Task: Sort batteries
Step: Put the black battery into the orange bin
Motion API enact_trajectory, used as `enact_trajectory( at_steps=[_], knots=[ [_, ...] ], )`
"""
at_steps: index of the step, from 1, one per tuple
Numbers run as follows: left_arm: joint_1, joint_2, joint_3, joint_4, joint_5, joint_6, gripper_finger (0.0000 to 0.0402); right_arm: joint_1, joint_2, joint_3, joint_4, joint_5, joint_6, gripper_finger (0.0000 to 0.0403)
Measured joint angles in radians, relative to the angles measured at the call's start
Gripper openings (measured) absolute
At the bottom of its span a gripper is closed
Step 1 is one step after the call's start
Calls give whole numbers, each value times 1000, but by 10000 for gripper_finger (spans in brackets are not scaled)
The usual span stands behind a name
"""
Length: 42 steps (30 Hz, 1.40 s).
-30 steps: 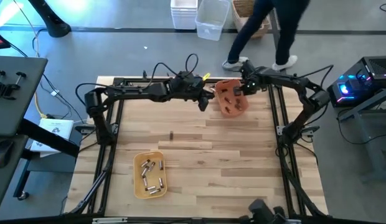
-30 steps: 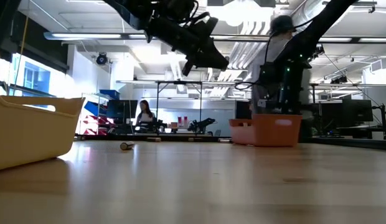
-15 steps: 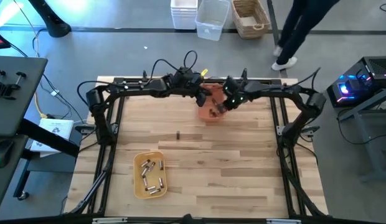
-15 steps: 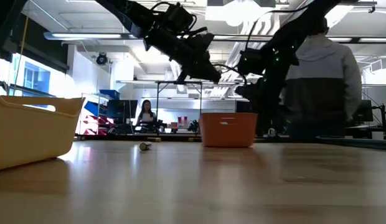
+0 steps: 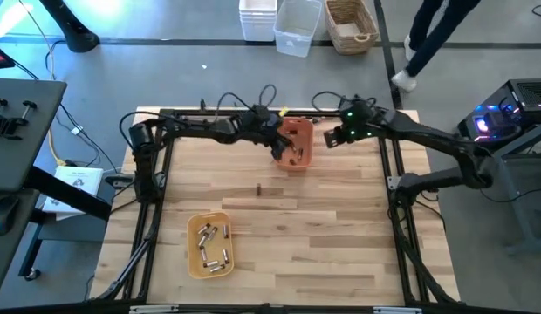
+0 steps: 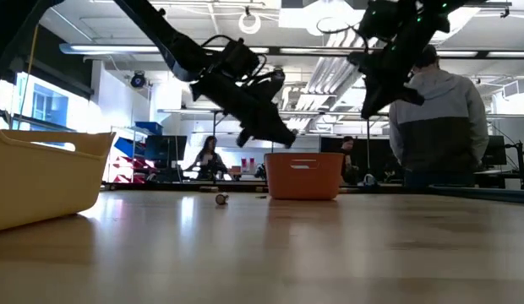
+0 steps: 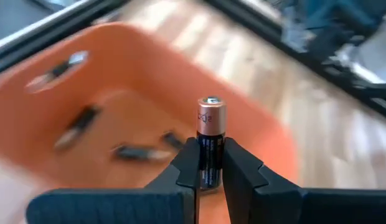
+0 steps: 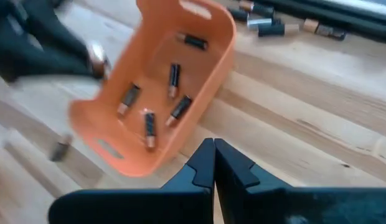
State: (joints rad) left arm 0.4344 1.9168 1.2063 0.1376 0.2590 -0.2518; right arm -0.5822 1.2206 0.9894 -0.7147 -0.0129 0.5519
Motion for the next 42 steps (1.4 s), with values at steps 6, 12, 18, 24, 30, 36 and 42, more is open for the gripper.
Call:
enact_trajectory(
  at_steps=[6, 12, 18, 24, 30, 36, 42],
  knots=[
    [-53, 68, 43, 26, -21, -15, 51, -15, -32, 0, 1, -22, 28, 0],
    [-44, 46, 86, -72, -4, -5, 127, -6, -23, 0, 27, -37, 27, 0],
    [-6, -7, 140, -240, 5, 21, 199, -16, -23, 0, 84, -103, 20, 0],
    [-21, -90, 135, -540, 133, 107, 226, 40, -23, 0, 138, -232, 20, 0],
    [-137, -265, -29, -480, 163, 91, 227, 189, -23, 0, 100, -203, 76, 0],
    [-285, -296, -182, -447, -144, 337, 227, 318, -25, 0, -4, -123, 186, 0],
    [-347, -237, -167, -451, -182, 341, 227, 455, 51, -12, -4, -152, 450, 0]
  ],
)
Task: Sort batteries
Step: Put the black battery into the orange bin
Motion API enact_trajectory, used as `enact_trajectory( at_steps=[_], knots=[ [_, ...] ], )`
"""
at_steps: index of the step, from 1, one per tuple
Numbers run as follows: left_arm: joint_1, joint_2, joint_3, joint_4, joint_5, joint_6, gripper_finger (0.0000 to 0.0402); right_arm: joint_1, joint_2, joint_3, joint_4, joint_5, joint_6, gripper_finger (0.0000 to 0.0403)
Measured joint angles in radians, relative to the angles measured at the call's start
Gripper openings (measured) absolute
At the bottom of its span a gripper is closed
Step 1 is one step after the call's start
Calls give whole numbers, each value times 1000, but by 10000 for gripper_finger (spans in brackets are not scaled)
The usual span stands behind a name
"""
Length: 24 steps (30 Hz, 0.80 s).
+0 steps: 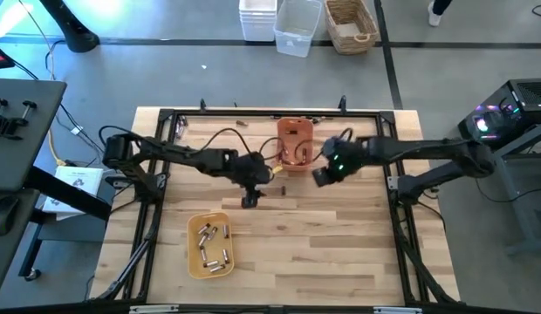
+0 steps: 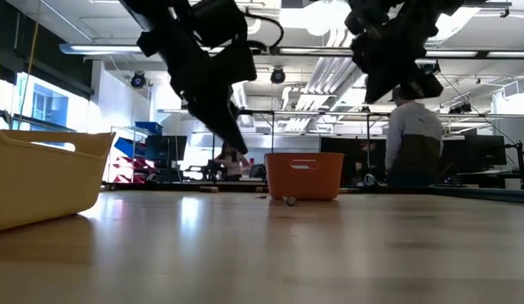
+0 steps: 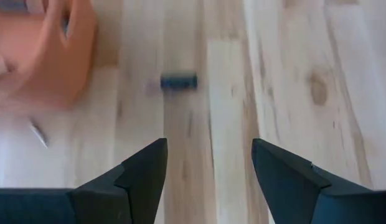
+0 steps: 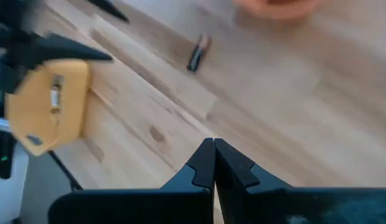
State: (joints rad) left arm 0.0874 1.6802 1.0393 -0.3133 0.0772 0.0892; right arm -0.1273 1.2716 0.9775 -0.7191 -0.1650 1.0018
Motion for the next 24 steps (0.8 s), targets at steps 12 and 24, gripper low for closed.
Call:
enact_trajectory(
  at_steps=[12, 24],
  knots=[
    [248, -301, -220, 5, 63, -95, 146, 142, 444, 198, 92, 215, 193, 0],
    [364, -488, -433, 29, 171, -272, 2, 124, 645, 376, -88, 209, 145, 44]
  ],
)
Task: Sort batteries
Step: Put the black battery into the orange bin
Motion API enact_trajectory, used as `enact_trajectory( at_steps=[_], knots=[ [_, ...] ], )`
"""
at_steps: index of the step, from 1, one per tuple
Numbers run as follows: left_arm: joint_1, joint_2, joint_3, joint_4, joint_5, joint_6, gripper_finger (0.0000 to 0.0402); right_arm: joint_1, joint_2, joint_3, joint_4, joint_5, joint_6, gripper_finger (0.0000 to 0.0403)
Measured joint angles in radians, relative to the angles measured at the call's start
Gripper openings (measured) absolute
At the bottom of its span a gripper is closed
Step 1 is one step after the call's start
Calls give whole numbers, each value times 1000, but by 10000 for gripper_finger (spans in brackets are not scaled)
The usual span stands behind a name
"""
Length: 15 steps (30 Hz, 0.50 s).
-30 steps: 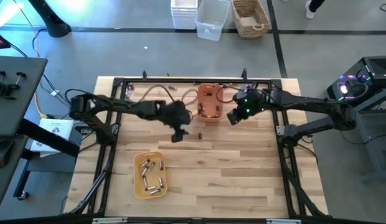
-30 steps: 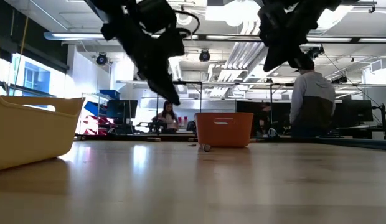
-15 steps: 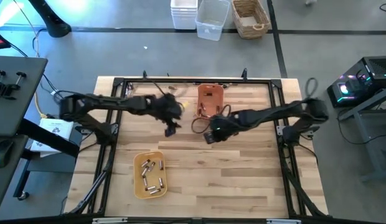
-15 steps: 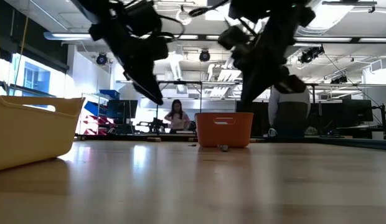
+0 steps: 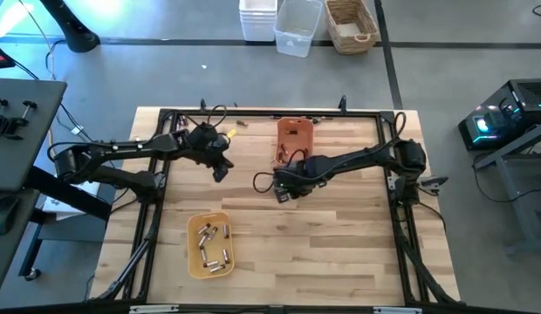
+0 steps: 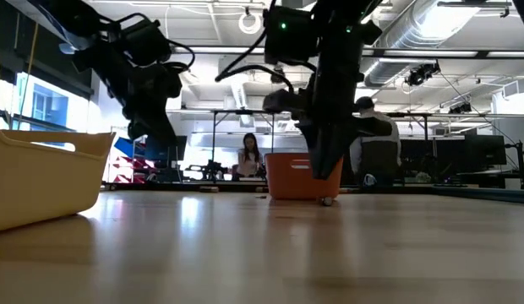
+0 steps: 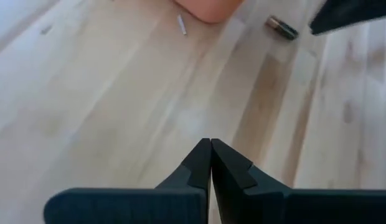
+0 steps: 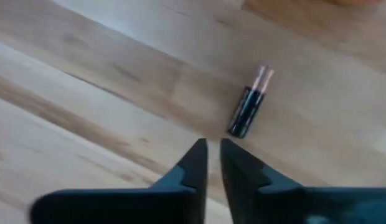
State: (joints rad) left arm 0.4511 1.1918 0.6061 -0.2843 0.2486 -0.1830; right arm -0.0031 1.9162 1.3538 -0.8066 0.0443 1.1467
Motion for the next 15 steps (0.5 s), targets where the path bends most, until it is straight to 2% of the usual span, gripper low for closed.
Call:
enact_trajectory(
  at_steps=[9, 11, 15],
  knots=[
    [-28, 1, 0, 64, 9, -51, 0, -34, -3, -16, -78, -12, -22, 189],
    [-28, 1, 0, 67, 9, -61, 0, -47, 16, -37, -70, -18, -21, 205],
    [-28, 1, 0, 67, 9, -77, 0, -68, 21, -58, -41, -15, -25, 212]
  ],
)
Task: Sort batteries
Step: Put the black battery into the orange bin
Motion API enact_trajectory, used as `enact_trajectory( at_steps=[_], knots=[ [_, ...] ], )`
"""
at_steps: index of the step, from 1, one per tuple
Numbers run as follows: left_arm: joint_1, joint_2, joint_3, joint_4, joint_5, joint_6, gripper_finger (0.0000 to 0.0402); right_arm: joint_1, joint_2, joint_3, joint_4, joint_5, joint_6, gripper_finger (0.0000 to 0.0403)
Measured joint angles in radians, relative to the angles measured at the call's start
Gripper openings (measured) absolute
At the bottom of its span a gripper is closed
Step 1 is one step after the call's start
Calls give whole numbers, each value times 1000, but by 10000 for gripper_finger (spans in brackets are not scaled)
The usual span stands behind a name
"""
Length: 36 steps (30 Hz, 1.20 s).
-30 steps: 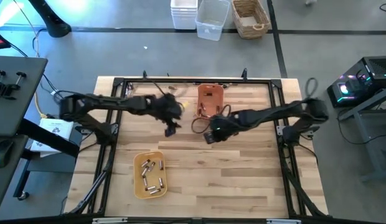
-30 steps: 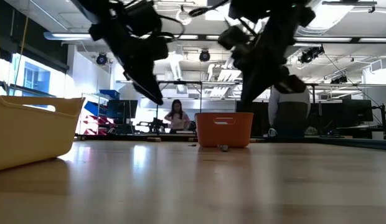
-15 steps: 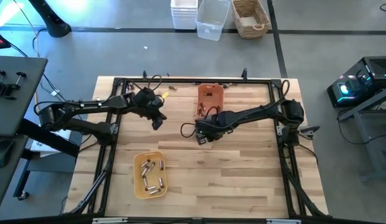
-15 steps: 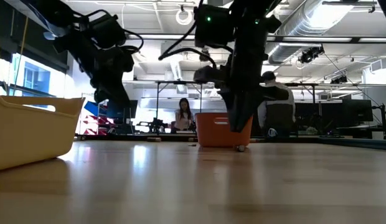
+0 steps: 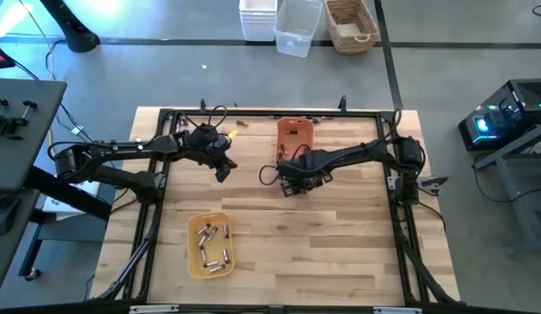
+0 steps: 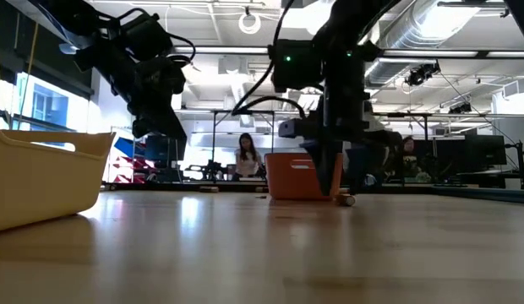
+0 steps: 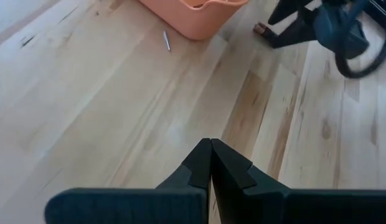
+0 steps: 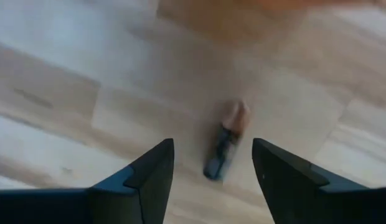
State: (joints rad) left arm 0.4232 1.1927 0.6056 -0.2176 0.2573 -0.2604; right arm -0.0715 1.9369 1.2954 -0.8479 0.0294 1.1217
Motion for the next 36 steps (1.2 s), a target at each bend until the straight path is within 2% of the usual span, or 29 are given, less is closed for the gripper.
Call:
enact_trajectory(
  at_steps=[3, 6, 8, 11, 12, 14, 17, 20, 25, 27, 29, 33, 36],
  knots=[
    [0, 0, 0, 0, 0, 0, 0, -8, 1, -40, 2, 6, 5, 205],
    [1, 0, 0, -1, -1, -1, 0, -8, -6, -87, 32, -11, 4, 171],
    [3, 0, 0, -1, -6, -1, 0, -3, -7, -114, 35, -23, 0, 126],
    [13, 0, 0, 28, -2, -39, 0, 17, -20, -125, 24, -10, -47, 37],
    [18, -5, 0, 45, 14, -57, 0, 24, -31, -124, 15, -12, -73, 23],
    [28, -15, 16, 46, 54, -79, 0, 38, -62, -116, -48, -56, -114, 24],
    [34, -28, 51, 29, 56, -76, 0, 47, -163, -66, -159, -94, -184, 20],
    [45, -32, 66, 37, 41, -62, 0, 31, -285, -33, -209, -57, -234, 20],
    [74, -28, 75, 42, -7, -62, 0, -60, -418, -13, -88, 23, -241, 20],
    [85, -28, 75, 48, -7, -62, 0, -116, -415, -14, -34, 76, -272, 20],
    [91, -28, 75, 57, -7, -62, 0, -168, -385, -17, 15, 83, -317, 20],
    [97, -28, 75, 75, -7, -82, 0, -247, -303, -16, 199, 6, -410, 20],
    [96, -28, 75, 101, -6, -120, 0, -279, -225, -16, 265, -42, -452, 28]
  ],
)
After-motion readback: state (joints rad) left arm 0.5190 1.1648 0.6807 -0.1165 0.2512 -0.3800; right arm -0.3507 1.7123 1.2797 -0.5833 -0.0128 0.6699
